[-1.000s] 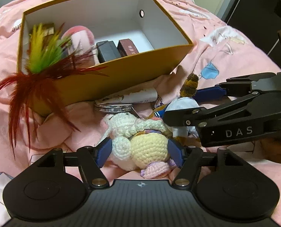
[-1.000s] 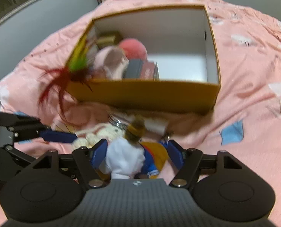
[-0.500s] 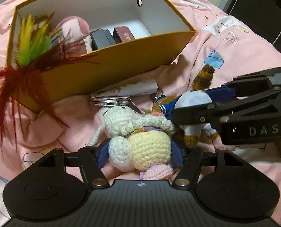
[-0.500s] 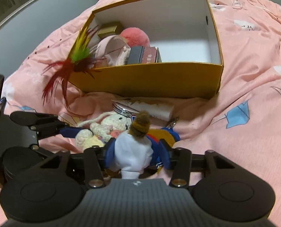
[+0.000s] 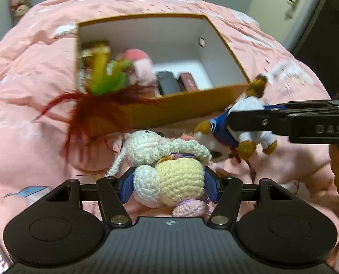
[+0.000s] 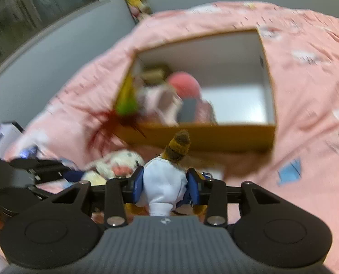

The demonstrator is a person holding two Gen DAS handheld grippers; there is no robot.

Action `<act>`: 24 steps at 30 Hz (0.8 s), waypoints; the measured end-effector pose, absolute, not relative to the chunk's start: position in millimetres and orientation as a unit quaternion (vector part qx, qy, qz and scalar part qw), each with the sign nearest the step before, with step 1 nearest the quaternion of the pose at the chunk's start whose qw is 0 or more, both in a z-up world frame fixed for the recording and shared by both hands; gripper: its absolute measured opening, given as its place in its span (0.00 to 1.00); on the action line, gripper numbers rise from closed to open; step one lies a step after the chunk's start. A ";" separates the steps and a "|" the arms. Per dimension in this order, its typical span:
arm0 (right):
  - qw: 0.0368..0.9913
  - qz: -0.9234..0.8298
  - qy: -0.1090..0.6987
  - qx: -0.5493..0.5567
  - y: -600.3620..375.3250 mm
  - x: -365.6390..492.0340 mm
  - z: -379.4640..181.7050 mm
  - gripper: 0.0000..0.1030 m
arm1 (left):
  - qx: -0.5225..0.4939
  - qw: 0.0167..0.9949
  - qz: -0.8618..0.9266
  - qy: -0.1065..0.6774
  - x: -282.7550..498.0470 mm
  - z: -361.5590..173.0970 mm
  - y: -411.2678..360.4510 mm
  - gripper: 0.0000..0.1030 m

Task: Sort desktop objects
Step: 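Grasp the crocheted bunny with the left tool while the right tool grasps the red panda plush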

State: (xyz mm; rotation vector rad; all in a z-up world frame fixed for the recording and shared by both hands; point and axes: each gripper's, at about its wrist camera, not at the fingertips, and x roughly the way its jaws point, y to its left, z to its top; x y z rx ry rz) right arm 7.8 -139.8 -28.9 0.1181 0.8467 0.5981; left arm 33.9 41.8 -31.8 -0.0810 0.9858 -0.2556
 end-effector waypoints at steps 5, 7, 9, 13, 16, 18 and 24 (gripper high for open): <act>0.871 0.315 0.370 0.076 -122.6 13.1 -24.4 0.41 | -0.059 0.874 -0.096 0.473 36.1 -33.3 57.6 0.69; 0.868 0.313 0.375 0.091 -117.9 19.8 -36.0 0.41 | -0.072 0.874 -0.100 0.471 37.1 -39.3 61.0 0.70; 0.862 0.304 0.389 0.112 -117.4 27.1 -52.1 0.41 | -0.071 0.875 -0.101 0.468 38.9 -45.9 59.0 0.70; 0.841 0.282 0.433 0.158 -124.7 39.1 -82.4 0.42 | -0.075 0.867 -0.102 0.481 41.6 -58.2 57.6 0.70; 0.828 0.270 0.460 0.174 -132.2 38.1 -91.3 0.43 | -0.078 0.860 -0.105 0.494 43.0 -64.9 58.1 0.71; 0.823 0.263 0.475 0.167 -133.3 35.6 -93.3 0.44 | -0.074 0.859 -0.107 0.495 43.0 -66.0 56.5 0.72; 0.830 0.231 0.496 0.109 -137.8 23.2 -94.2 0.48 | -0.057 0.854 -0.111 0.504 41.5 -68.4 52.4 0.74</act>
